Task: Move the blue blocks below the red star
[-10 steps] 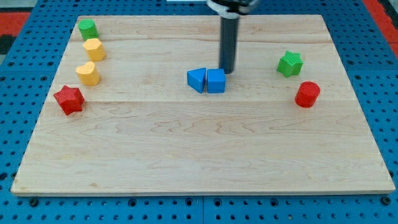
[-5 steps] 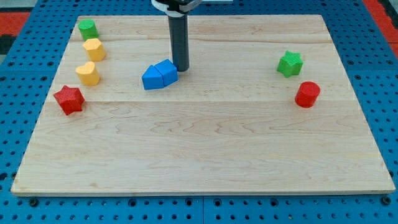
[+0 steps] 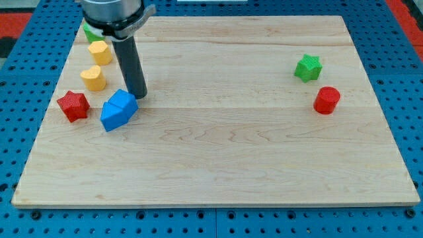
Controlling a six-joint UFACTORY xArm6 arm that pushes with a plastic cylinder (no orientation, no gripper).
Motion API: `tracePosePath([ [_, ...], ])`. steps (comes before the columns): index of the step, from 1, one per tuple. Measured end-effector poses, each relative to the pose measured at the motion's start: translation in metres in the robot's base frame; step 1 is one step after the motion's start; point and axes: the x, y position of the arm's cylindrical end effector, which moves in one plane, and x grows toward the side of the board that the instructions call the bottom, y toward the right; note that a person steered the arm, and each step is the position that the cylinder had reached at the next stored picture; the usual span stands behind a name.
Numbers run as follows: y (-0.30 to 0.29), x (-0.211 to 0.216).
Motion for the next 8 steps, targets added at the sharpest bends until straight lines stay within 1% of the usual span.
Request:
tracePosePath([
  [1,-0.002,0.025],
  [3,-0.027,0.058],
  [4,-0.034,0.065],
  [5,-0.032,0.067],
  [6,-0.020,0.053],
  [7,-0.026,0.045],
  [8,-0.037,0.052],
])
